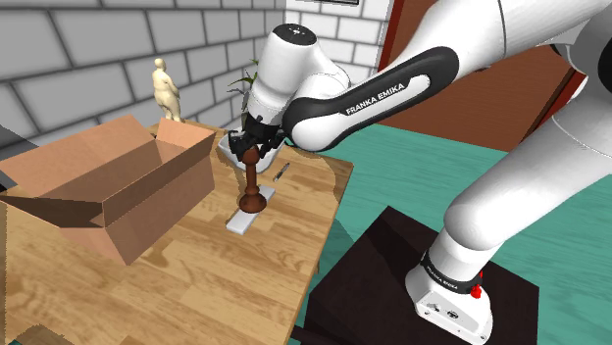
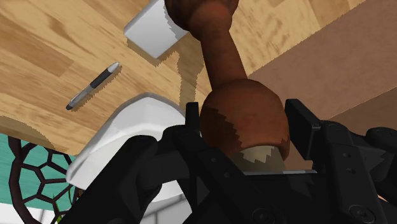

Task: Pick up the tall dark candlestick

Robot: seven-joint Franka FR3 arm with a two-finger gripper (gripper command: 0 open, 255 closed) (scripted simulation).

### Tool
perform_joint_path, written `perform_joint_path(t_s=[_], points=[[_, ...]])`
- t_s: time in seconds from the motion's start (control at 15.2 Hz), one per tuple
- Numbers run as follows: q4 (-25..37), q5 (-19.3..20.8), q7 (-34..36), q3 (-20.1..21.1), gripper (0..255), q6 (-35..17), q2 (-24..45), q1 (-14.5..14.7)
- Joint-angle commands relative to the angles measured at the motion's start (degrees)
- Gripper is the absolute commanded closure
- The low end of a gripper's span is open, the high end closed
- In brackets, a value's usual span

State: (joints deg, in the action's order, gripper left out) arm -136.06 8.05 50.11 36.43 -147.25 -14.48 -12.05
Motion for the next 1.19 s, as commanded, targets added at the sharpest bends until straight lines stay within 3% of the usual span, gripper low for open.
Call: perform_joint_path(t_s=[0.0, 0.2, 1.12], points=[[-0.04, -0.01, 0.00, 0.00, 255, 0.01, 0.04, 0.00], [-0.05, 0.13, 0.18, 0.12, 255, -0.07, 0.13, -0.05], [7.05, -4.69, -5.02, -3.10, 255, 10.65, -4.16, 2.17]])
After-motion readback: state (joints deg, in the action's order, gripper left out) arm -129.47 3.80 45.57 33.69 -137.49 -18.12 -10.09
